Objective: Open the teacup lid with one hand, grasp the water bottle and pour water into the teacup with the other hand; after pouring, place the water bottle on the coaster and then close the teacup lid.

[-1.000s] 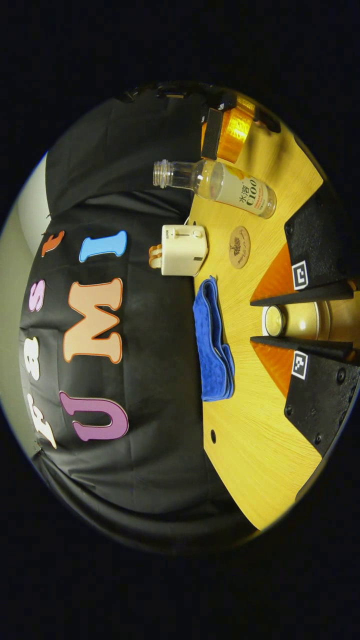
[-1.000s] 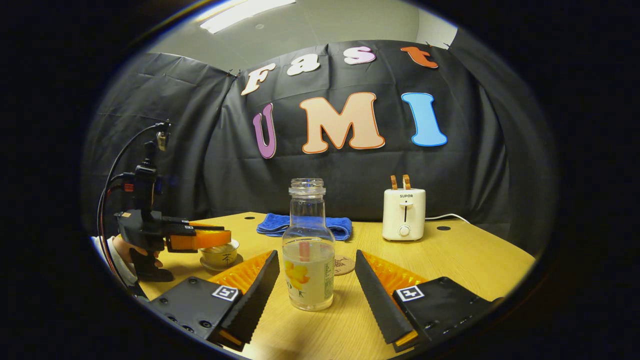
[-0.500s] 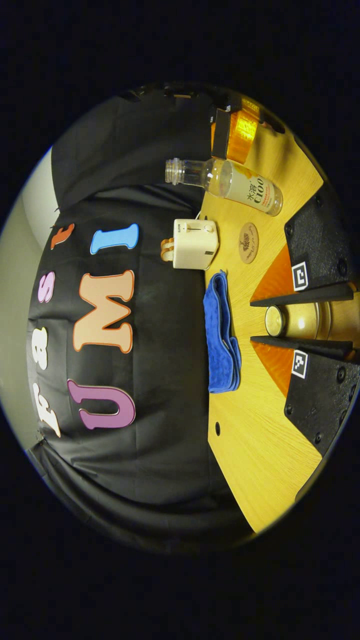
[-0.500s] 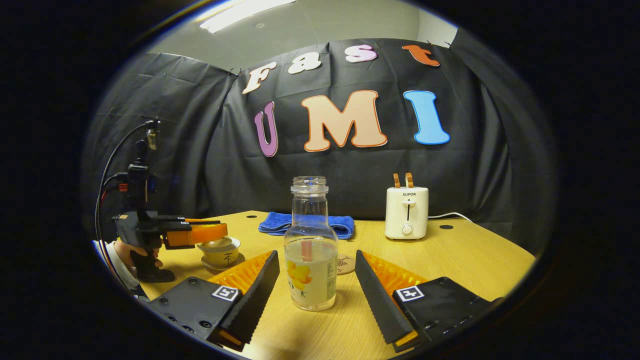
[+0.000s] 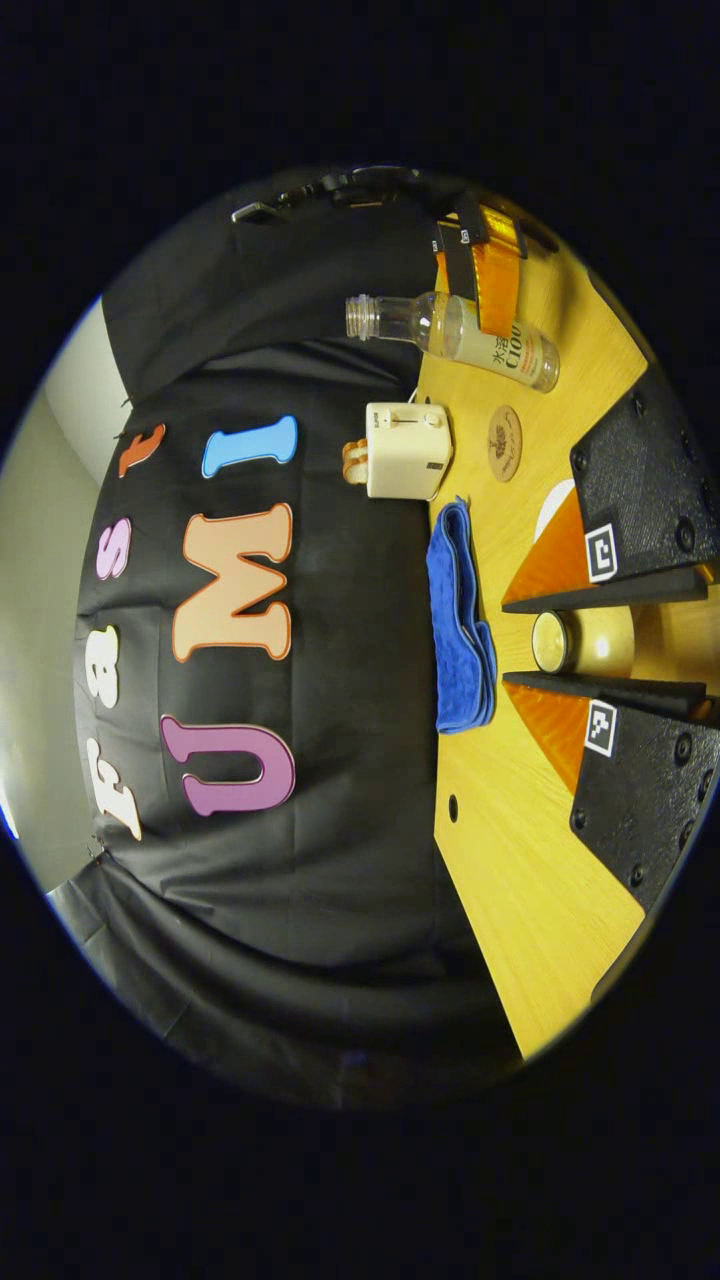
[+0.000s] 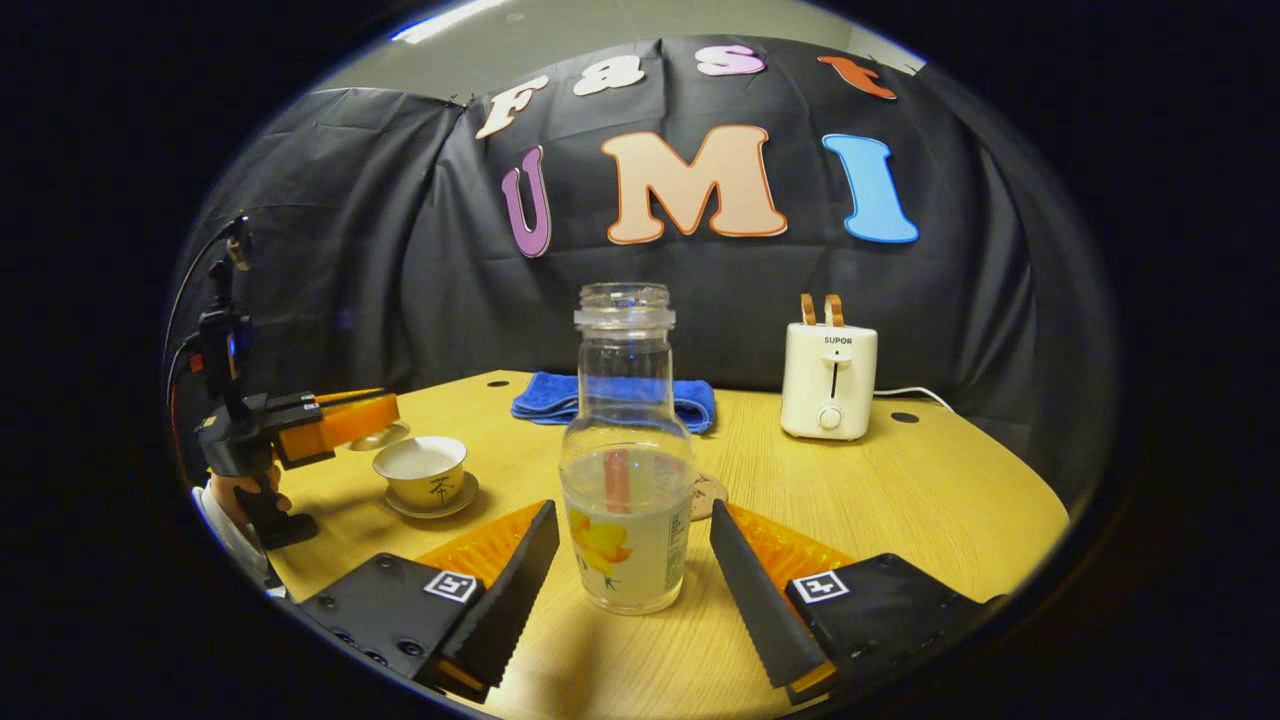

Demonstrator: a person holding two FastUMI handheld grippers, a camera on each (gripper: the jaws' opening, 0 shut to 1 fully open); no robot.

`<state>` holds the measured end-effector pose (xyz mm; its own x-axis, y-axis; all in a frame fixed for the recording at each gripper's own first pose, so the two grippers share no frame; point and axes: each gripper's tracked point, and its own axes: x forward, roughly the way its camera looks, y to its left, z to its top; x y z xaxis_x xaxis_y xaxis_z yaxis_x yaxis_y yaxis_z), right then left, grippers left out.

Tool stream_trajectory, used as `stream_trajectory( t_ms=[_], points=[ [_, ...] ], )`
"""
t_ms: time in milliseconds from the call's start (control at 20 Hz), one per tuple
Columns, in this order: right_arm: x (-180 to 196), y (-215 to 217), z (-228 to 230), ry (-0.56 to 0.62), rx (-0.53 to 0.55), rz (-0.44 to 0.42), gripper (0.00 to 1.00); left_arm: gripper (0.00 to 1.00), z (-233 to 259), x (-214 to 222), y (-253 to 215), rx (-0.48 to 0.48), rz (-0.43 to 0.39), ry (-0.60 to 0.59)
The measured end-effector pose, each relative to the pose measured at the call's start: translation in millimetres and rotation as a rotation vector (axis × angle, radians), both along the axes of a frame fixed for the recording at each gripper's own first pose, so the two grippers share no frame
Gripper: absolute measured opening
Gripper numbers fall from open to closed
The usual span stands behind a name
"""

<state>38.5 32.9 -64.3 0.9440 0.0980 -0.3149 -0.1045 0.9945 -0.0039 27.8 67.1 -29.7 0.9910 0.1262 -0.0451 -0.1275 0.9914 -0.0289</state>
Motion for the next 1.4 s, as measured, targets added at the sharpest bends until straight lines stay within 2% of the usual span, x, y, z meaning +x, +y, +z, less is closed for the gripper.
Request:
stream_trajectory(
  t_ms=[50,100,150,450,600,700,900,1200,1400],
  points=[
    [1,1,-2,0.016,-0.003,-0.001,0.97,0.28,0,-3,5,-0.001,0.009,-0.002],
    [3,2,-5,0.03,-0.005,-0.006,1.0,0.28,0,-5,10,0.0,0.015,-0.001],
    [5,1,-7,0.041,-0.006,-0.015,0.97,0.28,0,-8,14,0.001,0.019,-0.002],
    [17,5,-19,0.106,-0.038,-0.045,0.97,0.28,-1,-19,38,0.004,0.053,-0.002],
    [18,5,-20,0.102,-0.069,-0.065,0.82,0.28,-1,-23,50,0.004,0.069,-0.001],
    [16,9,-18,0.089,-0.113,-0.068,0.82,0.28,-1,-26,56,0.004,0.068,-0.003],
    [17,18,-12,0.056,-0.258,-0.051,0.8,0.28,-3,-32,70,0.003,0.083,-0.002],
    [24,22,10,0.0,-0.548,-0.043,0.79,0.28,-3,-33,75,0.001,0.085,-0.001],
    [32,34,22,-0.039,-0.711,0.002,0.8,0.28,-4,-33,74,0.0,0.077,-0.002]
  ],
)
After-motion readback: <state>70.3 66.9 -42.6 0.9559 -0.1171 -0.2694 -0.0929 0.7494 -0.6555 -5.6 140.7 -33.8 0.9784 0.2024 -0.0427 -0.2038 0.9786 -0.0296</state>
